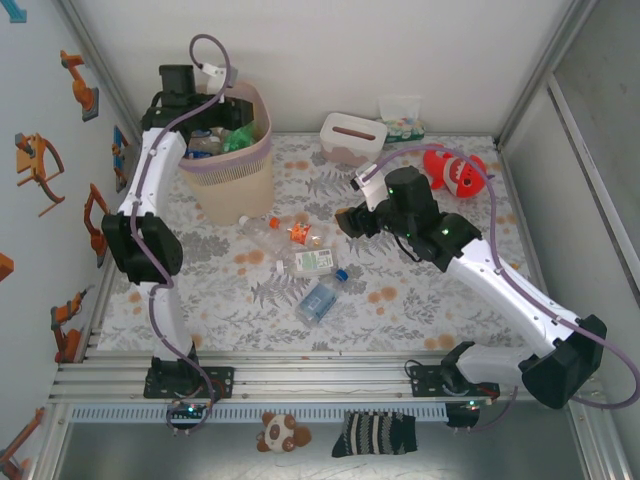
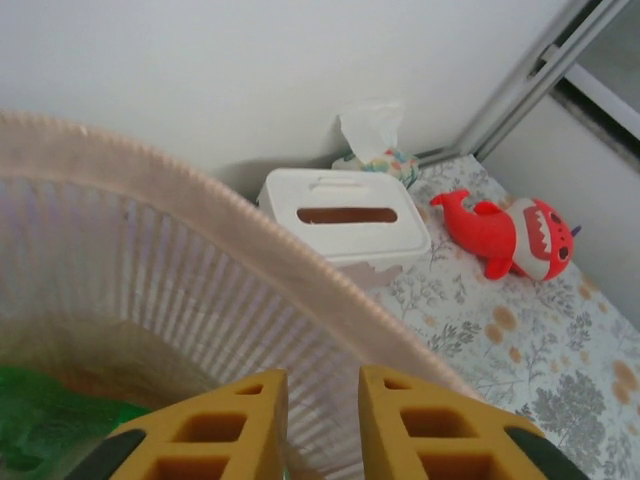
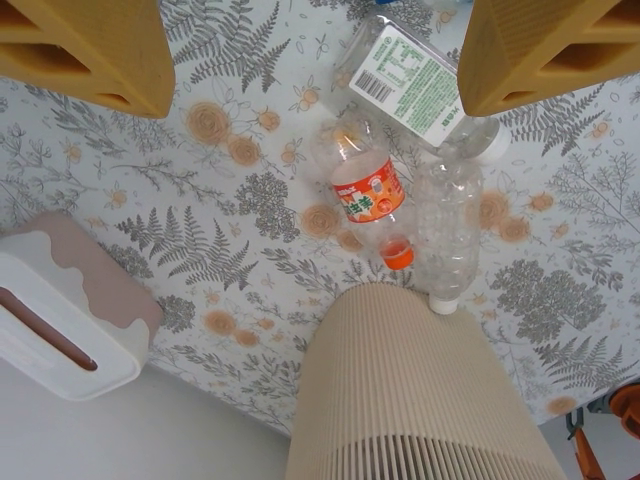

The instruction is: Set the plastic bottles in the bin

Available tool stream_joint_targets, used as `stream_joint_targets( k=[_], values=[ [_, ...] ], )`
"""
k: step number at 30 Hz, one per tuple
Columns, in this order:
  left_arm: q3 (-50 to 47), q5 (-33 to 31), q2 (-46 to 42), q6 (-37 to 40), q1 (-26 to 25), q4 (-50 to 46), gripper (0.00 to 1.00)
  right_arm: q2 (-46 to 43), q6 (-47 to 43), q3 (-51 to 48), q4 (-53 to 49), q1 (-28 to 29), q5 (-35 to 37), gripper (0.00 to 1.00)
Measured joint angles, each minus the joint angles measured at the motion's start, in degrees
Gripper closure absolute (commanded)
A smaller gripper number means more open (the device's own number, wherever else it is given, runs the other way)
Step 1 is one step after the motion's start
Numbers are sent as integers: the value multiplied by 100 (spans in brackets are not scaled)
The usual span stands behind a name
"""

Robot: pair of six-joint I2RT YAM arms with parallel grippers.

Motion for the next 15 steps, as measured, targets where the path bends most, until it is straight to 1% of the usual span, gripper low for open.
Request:
stream_joint_targets(
  k=[5, 9, 13, 15],
  values=[
    [-122, -245, 146, 0, -24, -393, 85, 0, 0, -9, -4, 0, 7, 26],
    [-343, -337, 144, 0, -2, -520, 85, 0, 0, -9, -4, 0, 7, 26],
    [-503, -299, 85, -4, 11, -487, 83, 0, 4, -9, -4, 0, 0, 26],
    [-544, -297, -42, -4, 13, -498, 80, 0, 22, -9, -2, 0, 0, 26]
  ],
)
